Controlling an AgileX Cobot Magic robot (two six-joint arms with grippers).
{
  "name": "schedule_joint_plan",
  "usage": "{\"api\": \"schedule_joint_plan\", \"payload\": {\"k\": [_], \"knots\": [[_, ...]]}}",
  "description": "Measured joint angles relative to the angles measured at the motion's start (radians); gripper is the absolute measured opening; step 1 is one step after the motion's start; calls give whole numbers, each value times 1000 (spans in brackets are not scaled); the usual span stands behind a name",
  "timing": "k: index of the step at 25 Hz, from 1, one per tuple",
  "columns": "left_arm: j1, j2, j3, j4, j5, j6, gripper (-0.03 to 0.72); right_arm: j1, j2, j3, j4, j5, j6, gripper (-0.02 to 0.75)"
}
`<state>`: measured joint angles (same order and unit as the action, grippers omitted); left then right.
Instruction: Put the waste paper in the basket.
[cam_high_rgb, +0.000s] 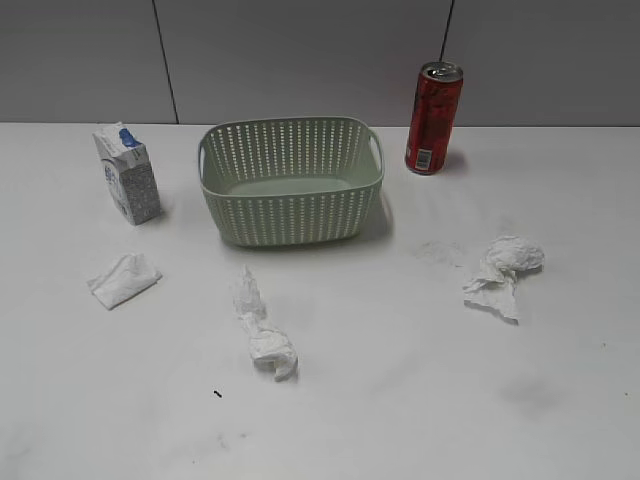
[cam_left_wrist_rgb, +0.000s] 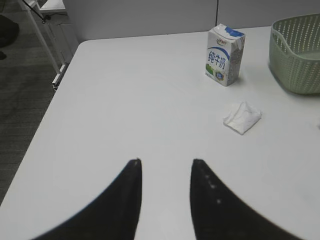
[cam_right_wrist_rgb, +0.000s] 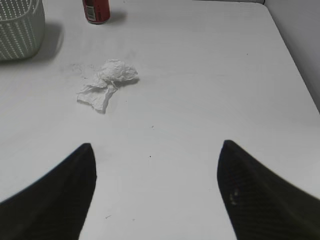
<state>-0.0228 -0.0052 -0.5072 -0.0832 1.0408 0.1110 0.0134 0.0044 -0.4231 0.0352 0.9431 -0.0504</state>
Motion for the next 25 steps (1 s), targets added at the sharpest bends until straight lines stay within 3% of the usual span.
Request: {"api": "schedule_joint_plan", "payload": {"k": [25], "knots": [[0, 0, 0, -1, 0, 0, 238, 0, 0, 0, -1, 0, 0, 571]]}}
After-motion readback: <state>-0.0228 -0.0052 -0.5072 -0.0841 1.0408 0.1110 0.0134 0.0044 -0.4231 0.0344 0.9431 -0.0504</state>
